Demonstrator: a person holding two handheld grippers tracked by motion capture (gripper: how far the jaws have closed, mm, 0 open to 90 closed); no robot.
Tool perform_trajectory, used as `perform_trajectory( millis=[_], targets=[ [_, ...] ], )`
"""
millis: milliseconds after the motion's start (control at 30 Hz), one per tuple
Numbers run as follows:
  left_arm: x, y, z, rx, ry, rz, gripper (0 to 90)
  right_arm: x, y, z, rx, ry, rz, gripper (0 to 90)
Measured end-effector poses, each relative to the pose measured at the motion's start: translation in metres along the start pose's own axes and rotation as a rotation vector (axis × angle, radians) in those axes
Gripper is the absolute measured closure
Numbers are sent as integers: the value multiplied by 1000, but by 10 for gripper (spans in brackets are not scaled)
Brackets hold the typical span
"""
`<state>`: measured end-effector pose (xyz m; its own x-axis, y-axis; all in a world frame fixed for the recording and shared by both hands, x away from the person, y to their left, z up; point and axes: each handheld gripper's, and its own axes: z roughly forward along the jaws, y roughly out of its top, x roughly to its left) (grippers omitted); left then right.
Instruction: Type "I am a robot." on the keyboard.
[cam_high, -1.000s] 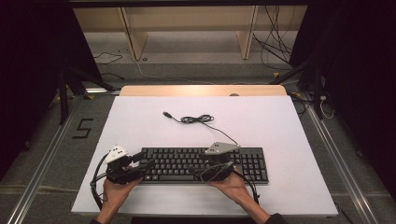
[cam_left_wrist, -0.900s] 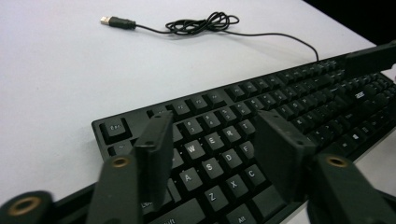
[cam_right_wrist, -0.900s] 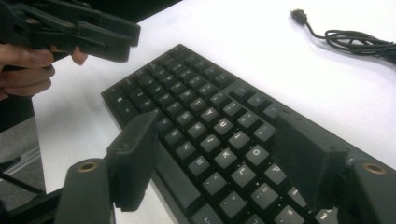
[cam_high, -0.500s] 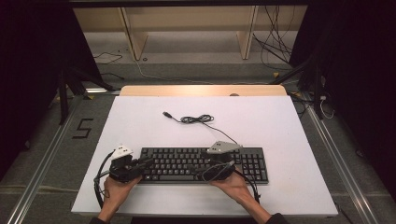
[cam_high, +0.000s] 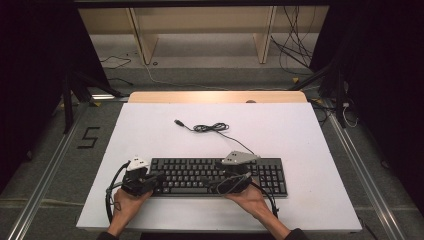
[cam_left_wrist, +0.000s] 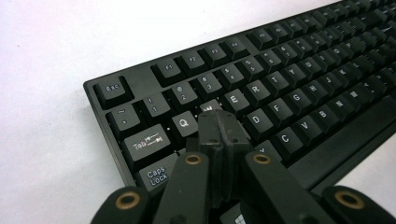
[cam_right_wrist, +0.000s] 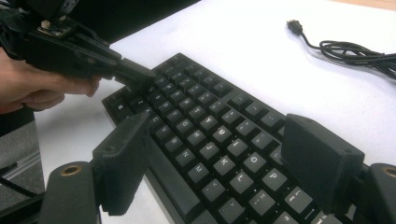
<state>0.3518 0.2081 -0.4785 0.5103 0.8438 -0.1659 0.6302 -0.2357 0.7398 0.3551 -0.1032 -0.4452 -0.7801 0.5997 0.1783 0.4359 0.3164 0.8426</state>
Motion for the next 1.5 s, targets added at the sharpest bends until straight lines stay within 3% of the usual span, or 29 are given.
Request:
perform_trajectory(
  millis=[500, 600, 767, 933, 1100, 1267, 1500],
  targets=[
    [-1, 0, 4, 21, 7, -6, 894, 1, 0, 0, -2, 1, -8, 255],
    [-1, 0, 2, 14, 10, 2, 893, 1, 0, 0, -3, 1, -8, 255],
    [-3, 4, -6, -42, 8, 3, 884, 1, 1, -2, -10, 0, -6, 255],
    [-5, 5, -18, -130, -8, -11, 808, 1, 2, -2, -13, 1, -6, 256],
    [-5, 5, -22, -168, -10, -50, 531, 2, 1, -1, -7, 6, -12, 260],
    [-5, 5, -27, -213, -36, -57, 433, 4, 1, 1, 0, 17, -15, 300],
    [-7, 5, -32, -257, -60, -47, 360, 7, -1, 3, 22, 47, -25, 474]
  ],
)
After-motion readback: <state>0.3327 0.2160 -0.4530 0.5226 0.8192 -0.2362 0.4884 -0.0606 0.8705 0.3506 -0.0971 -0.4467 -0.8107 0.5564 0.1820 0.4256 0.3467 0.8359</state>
